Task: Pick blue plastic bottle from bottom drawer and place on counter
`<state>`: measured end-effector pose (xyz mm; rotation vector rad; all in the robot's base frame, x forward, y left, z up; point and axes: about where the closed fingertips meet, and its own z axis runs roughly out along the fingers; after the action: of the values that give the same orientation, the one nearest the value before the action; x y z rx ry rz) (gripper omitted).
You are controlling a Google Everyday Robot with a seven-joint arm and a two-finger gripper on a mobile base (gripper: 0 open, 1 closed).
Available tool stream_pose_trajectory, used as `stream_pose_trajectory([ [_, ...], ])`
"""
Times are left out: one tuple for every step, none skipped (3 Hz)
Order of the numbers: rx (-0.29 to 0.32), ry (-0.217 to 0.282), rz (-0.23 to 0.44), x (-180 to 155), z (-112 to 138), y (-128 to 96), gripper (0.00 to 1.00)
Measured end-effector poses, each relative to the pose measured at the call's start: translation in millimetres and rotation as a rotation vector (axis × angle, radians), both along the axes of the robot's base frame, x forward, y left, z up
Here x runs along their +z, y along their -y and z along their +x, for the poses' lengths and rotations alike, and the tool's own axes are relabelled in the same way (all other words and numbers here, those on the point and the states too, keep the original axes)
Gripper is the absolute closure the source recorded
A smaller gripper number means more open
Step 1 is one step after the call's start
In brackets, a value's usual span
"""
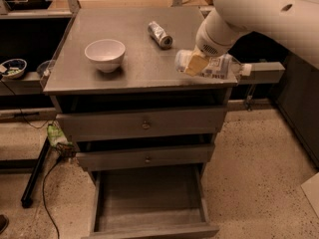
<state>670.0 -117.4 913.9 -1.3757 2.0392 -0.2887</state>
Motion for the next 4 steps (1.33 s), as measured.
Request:
stream_pose_trajectory([
  [0.032, -0.018, 0.005, -2.8, 28.0, -0.6, 1.0],
  [0.071, -0.054, 0.023, -6.4, 50.4, -8.0, 1.0],
  [0.109, -0.1, 0.048, -20.3, 66.9, -21.2, 1.0],
  [0.137, -0.136, 0.073, -33.2, 74.2, -31.6, 1.0],
])
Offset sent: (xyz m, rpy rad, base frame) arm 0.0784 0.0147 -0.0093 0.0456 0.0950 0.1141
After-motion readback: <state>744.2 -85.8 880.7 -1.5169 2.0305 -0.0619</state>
